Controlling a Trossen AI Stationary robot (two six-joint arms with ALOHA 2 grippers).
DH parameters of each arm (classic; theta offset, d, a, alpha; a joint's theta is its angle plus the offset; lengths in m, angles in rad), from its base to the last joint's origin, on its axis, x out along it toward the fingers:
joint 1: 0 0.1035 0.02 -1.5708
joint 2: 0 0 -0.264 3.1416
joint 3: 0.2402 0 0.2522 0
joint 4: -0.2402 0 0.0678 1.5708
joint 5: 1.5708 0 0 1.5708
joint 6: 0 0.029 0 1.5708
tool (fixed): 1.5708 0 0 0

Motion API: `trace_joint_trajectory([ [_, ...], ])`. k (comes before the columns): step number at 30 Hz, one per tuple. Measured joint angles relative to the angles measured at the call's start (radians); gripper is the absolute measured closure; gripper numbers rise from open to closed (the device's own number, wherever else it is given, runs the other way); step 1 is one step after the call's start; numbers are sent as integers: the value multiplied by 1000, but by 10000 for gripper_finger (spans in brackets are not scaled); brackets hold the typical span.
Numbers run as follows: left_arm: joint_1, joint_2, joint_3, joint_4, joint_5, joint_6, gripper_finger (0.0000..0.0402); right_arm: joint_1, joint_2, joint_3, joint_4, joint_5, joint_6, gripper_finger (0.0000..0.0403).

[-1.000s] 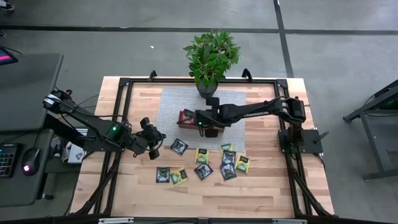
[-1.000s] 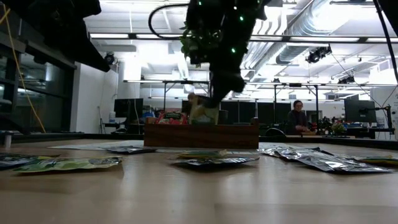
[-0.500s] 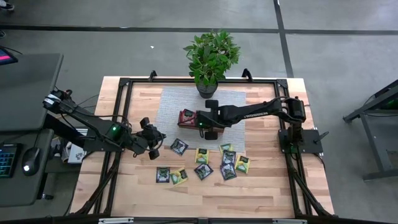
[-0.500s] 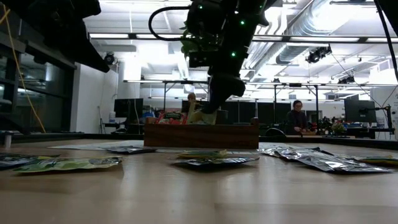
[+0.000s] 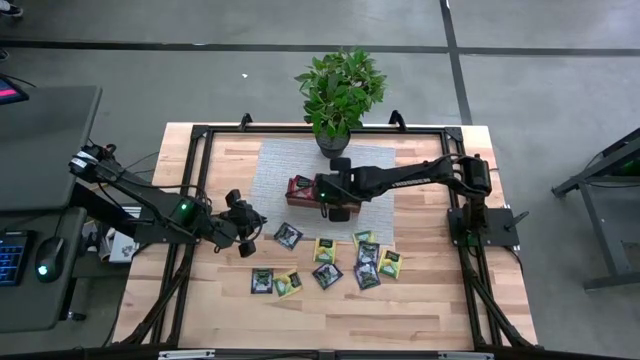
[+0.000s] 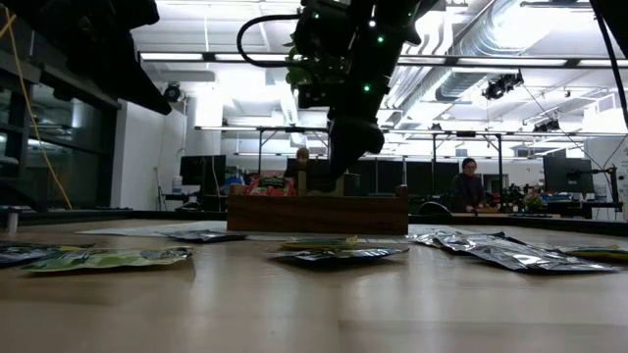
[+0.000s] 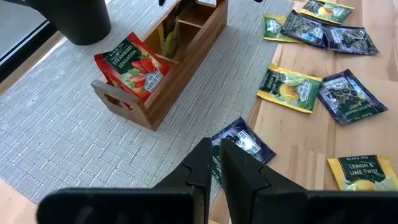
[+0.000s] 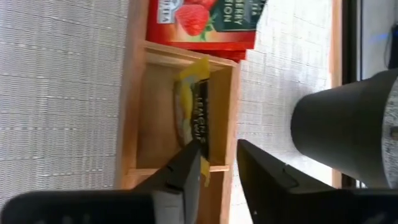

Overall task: Pick & Place Tea
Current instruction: Put the yellow tea bag into the middle section of the wooden organizer, then put the violet tea bag into the right section of the wooden organizer

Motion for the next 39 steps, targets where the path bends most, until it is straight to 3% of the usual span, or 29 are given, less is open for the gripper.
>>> trace_joint_trajectory([
  [10, 0, 0, 0, 1, 22, 0, 371, -9, -2, 0, 21, 194, 87, 263],
  [18, 0, 0, 0, 1, 23, 3, 371, -26, -10, 0, 20, 211, 261, 262],
  [22, 0, 1, 0, 1, 46, 7, 371, -25, -33, 1, 40, 122, 283, 262],
  [30, 0, 58, 1, 8, 79, 3, 371, 18, -55, 2, 189, -308, 379, 262],
  [35, 0, 96, 0, 6, 82, -13, 371, 83, -50, 2, 287, -336, 393, 263],
  [39, 1, 105, -19, 32, 86, -22, 371, 123, -46, 2, 330, -300, 423, 267],
])
